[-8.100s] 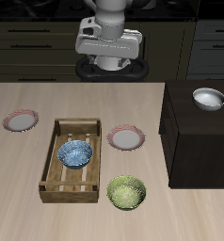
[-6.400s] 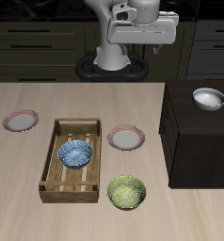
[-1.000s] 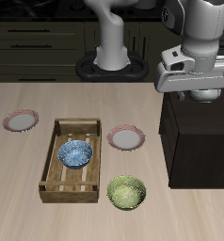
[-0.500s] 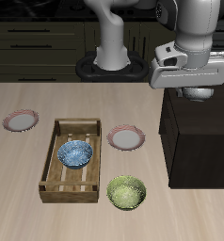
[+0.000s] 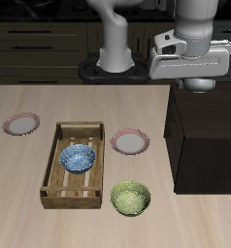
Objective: Place the white bowl on the off-center plate and place the green bowl on top of the wooden shelf
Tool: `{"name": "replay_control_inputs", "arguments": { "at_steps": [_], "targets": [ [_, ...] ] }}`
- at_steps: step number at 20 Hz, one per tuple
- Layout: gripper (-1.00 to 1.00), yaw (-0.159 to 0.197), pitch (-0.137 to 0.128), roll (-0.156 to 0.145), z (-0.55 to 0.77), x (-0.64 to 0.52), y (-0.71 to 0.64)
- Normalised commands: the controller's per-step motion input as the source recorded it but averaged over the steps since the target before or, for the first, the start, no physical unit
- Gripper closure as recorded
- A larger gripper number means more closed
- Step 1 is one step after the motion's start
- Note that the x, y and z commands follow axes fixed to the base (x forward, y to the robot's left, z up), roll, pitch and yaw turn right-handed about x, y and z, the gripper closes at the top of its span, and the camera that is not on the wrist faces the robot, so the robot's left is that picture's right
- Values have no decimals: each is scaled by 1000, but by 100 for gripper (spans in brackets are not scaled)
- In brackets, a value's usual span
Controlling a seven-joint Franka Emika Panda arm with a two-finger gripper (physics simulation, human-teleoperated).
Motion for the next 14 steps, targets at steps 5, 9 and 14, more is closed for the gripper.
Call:
{"name": "replay_control_inputs", "arguments": {
  "at_steps": [5,9,14],
  "targets": [
    [100,20,-27,7,53,-164,-234],
    [100,65,-57,-2,22,-403,-716],
    [100,24,-22,-28,-49,-258,-639]
  ]
}}
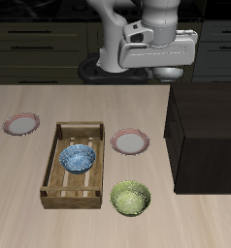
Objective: Place the white bowl on the off-center plate and place the green bowl on top of the wooden shelf
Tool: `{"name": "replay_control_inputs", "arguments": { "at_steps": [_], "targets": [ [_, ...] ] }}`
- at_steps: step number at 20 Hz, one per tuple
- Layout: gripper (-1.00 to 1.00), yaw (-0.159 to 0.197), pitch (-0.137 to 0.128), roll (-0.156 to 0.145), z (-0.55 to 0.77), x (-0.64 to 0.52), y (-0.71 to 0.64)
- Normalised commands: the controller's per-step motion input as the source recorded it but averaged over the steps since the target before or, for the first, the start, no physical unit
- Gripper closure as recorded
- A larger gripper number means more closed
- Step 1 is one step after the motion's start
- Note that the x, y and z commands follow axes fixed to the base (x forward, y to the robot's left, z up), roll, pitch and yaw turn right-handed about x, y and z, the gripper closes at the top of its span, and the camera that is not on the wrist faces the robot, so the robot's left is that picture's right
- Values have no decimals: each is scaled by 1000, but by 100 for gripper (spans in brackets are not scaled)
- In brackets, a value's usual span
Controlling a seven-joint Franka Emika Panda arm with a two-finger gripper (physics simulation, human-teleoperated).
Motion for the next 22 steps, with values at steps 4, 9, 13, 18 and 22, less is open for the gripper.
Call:
{"name": "replay_control_inputs", "arguments": {
  "at_steps": [4,9,13,18,22],
  "targets": [
    [100,-3,-7,-38,-35,-204,-700],
    [100,8,-13,-38,-24,-177,-651],
    [100,-18,-10,-31,-64,-228,-579],
    [100,-2,3,-30,-129,-215,-532],
    [100,9,2,-27,-95,-193,-461]
  ]
}}
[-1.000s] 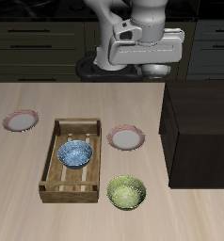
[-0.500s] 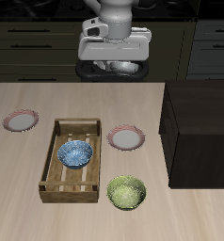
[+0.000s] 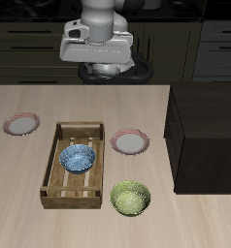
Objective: Place the white bowl on the off-center plate and place the green bowl on top of the wooden shelf
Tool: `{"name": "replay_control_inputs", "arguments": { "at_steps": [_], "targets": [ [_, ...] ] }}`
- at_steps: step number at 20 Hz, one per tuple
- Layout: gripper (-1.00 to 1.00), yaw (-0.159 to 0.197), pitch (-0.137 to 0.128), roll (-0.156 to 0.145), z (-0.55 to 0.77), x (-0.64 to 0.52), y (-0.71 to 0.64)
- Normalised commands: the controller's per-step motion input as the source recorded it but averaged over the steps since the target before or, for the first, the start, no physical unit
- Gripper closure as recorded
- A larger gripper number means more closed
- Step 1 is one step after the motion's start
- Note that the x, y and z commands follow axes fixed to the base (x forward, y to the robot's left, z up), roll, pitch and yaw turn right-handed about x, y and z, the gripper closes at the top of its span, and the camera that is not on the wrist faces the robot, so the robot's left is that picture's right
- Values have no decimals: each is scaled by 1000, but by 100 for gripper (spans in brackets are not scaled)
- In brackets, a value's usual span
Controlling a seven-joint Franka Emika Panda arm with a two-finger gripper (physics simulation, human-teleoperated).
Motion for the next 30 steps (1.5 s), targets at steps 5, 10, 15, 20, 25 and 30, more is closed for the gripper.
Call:
{"name": "replay_control_inputs", "arguments": {
  "at_steps": [5,10,15,20,25,30],
  "targets": [
    [100,7,-13,-56,-65,-181,-599],
    [100,-2,1,-41,-78,-104,-383],
    [100,-21,-8,-50,-28,-115,-519],
    [100,-21,-4,-61,-84,-142,-573],
    [100,-18,12,-33,-155,-122,-382],
    [100,-25,7,-18,-62,-174,-349]
  ]
}}
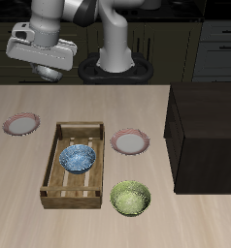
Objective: Place the white bowl on the off-center plate and place the green bowl on top of the wooden shelf
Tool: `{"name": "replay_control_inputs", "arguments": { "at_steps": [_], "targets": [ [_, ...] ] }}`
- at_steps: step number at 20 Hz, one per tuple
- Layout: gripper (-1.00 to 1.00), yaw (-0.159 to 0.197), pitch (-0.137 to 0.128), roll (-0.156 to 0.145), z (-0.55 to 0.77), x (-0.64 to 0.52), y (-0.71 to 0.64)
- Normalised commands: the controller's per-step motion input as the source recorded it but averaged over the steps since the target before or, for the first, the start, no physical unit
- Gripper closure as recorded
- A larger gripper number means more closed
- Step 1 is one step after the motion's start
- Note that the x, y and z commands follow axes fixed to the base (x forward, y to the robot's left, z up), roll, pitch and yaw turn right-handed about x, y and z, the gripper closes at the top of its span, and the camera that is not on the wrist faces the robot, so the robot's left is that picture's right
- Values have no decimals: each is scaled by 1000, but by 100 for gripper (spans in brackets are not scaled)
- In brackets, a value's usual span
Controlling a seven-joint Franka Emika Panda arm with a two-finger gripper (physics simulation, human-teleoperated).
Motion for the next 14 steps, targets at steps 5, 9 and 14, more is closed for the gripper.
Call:
{"name": "replay_control_inputs", "arguments": {
  "at_steps": [5,9,14],
  "targets": [
    [100,10,-34,27,116,-215,-281],
    [100,13,-29,-11,58,-145,-355],
    [100,-9,-5,-9,-21,-197,-354]
  ]
}}
